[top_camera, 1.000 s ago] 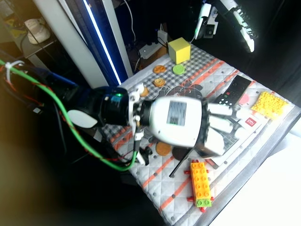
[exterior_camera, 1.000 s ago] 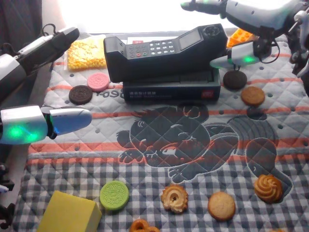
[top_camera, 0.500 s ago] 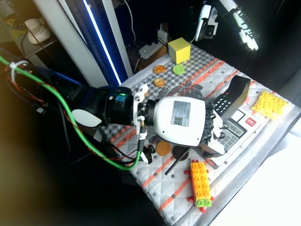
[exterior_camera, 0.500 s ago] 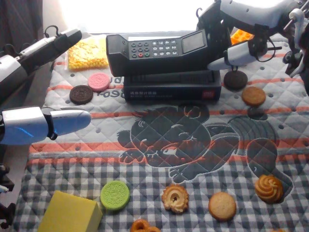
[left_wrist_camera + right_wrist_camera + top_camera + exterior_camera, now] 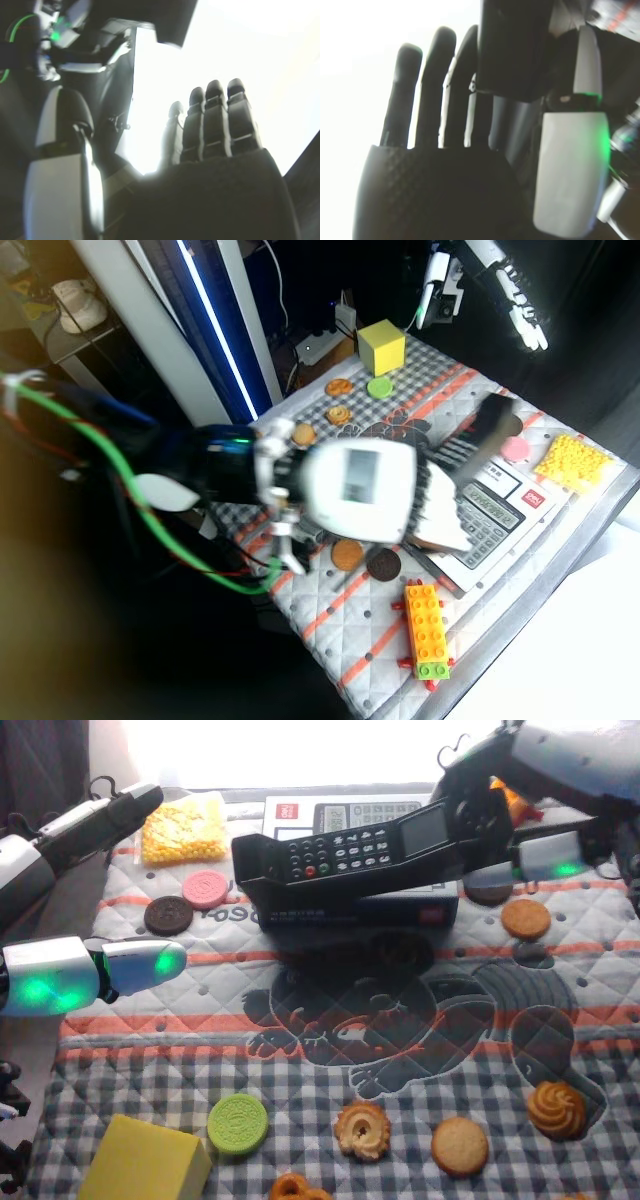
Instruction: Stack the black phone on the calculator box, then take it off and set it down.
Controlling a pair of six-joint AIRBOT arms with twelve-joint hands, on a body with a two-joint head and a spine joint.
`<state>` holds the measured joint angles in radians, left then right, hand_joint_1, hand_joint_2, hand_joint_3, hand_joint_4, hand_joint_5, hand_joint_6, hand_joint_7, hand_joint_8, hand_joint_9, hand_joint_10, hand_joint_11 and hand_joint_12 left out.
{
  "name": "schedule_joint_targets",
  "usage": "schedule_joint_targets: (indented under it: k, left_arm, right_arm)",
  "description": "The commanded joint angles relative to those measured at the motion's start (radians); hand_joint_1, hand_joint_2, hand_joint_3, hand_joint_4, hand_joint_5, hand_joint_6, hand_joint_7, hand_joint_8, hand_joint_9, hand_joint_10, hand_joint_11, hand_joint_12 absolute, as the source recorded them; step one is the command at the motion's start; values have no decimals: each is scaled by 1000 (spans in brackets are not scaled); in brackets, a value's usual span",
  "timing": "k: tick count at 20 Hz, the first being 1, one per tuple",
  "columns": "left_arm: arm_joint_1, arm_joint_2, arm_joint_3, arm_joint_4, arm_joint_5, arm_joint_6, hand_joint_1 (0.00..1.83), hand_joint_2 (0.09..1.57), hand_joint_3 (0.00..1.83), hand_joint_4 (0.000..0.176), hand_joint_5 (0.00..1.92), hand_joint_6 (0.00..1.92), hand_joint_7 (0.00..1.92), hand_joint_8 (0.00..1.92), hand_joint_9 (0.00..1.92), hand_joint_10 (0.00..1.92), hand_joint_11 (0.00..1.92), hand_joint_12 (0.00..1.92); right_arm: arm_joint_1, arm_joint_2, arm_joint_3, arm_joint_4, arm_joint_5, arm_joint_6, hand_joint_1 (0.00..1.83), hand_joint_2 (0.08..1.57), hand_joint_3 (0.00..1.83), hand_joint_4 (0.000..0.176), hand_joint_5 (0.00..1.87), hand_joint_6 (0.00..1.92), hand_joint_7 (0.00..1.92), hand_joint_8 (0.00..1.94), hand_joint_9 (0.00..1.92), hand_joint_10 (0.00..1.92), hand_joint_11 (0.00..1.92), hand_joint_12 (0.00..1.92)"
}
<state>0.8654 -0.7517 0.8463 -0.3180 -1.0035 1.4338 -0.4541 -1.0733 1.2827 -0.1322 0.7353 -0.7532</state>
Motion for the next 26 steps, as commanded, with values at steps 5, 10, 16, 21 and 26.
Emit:
schedule_joint_targets:
  k: [5,10,16,21,26]
  left_arm:
    - [8,15,-18,4,-165,-9,715,966,2,100,109,2,143,1,92,4,9,5]
    - [24,27,-34,2,-198,-9,700,968,1,70,136,7,137,0,87,0,7,11]
    - [65,33,-41,-1,-263,-79,799,941,0,121,132,7,110,0,11,0,0,0]
    - [136,37,-17,15,-365,-297,782,955,0,143,89,1,57,0,0,0,9,4]
    - [167,31,4,15,-401,-404,784,967,3,113,93,2,47,3,0,0,1,0]
  right_arm:
    - [-5,109,-86,31,386,9,1172,1079,1,0,1066,820,1234,1015,1240,1614,1187,1901]
    - [-144,194,-177,45,562,10,1282,1068,0,0,1192,357,1079,1093,1043,1147,754,1551]
    - [-294,204,-203,100,591,34,1212,1036,0,0,1216,512,1085,1175,980,1477,745,1820]
    - [-425,199,-206,188,597,57,1284,1073,3,0,1195,306,1072,1106,1102,999,830,1662]
    - [-507,200,-201,246,589,58,1285,1070,0,0,1159,383,1103,1035,1121,847,907,1408]
